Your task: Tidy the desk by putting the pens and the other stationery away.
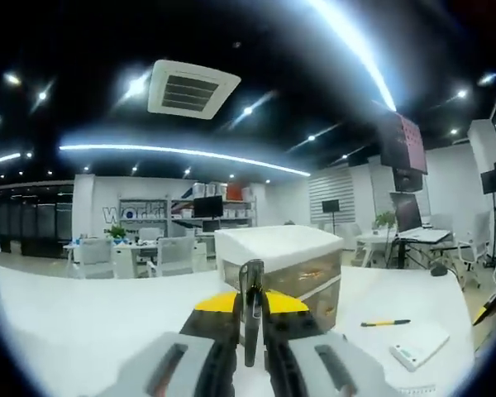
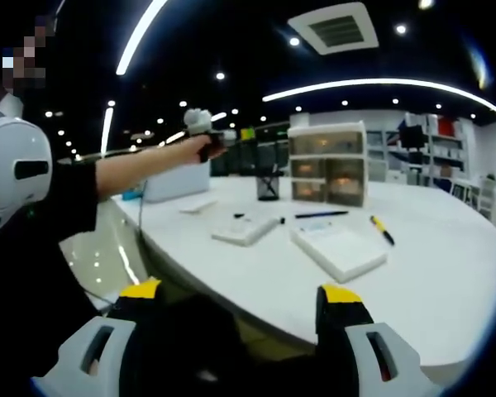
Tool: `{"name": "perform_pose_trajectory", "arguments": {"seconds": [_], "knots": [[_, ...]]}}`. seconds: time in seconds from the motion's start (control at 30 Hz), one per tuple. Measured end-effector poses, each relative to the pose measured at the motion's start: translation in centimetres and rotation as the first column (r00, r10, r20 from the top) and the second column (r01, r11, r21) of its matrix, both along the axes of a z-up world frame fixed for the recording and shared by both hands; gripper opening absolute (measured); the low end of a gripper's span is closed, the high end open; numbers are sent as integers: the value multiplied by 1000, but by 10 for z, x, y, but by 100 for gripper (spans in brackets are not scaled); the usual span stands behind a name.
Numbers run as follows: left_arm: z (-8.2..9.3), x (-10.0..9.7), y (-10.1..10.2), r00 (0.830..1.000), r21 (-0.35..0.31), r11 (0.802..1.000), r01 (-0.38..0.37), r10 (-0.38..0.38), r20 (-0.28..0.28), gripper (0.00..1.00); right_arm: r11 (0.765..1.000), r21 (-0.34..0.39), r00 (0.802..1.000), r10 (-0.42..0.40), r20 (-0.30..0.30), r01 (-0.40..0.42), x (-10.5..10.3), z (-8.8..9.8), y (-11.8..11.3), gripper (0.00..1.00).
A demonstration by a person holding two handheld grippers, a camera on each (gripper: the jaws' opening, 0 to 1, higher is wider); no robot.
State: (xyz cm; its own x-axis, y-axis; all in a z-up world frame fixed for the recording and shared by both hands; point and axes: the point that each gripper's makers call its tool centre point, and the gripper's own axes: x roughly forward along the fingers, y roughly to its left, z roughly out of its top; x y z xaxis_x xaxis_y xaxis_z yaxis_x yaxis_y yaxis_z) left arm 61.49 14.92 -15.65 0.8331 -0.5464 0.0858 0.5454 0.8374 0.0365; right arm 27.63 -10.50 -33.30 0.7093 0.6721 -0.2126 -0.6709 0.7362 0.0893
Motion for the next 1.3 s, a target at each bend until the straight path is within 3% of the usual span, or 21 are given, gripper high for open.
{"name": "perform_pose_trajectory", "arguments": {"seconds": [0.17,0.27,0.6,1.17,1.3], "knots": [[-10,23,17,995,-6,995,-102,102,-17,11,1000,4,1000,-16,6,16,1,4,-5,71],[-14,32,23,993,-39,992,-118,117,-31,11,1000,3,1000,-22,9,22,1,5,-8,71],[-21,45,12,994,-27,994,-106,106,8,11,999,3,999,-36,19,36,1,10,-12,71],[-41,67,9,992,47,991,-126,125,15,11,998,8,998,-58,28,58,3,14,-21,71],[-45,70,10,992,28,992,-127,126,4,11,998,5,998,-60,29,60,3,14,-22,71]]}}
